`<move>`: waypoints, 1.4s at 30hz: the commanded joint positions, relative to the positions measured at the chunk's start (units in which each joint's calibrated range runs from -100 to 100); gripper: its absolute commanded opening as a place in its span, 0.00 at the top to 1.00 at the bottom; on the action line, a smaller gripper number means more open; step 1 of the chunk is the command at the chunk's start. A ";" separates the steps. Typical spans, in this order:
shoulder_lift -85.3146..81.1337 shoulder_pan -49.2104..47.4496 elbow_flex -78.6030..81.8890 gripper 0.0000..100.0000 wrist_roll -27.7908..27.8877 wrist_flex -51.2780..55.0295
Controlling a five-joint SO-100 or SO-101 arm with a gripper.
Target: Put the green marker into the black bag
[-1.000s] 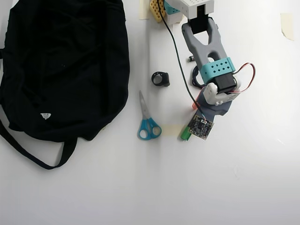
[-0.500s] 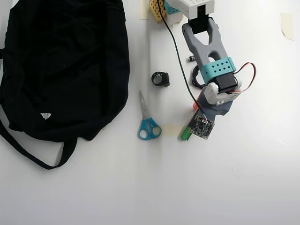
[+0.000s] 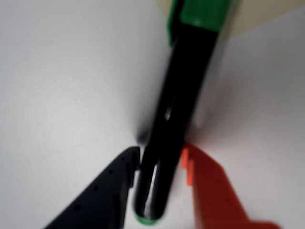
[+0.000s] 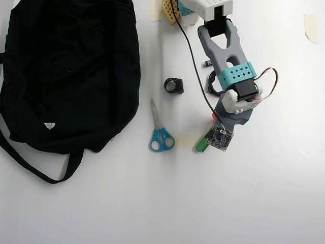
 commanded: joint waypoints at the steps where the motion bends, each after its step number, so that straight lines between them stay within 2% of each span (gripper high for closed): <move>1: 0.10 -0.90 -0.06 0.90 0.29 0.98; 9: 1.02 -0.90 -0.15 0.91 0.24 1.67; 13: 1.02 -0.90 -0.15 0.98 0.18 1.67; 27: -0.31 -0.98 -0.95 0.98 0.29 1.67; 36: -0.31 -1.80 -14.07 0.98 0.29 12.96; 42: -0.31 -1.80 -19.01 0.98 0.39 15.11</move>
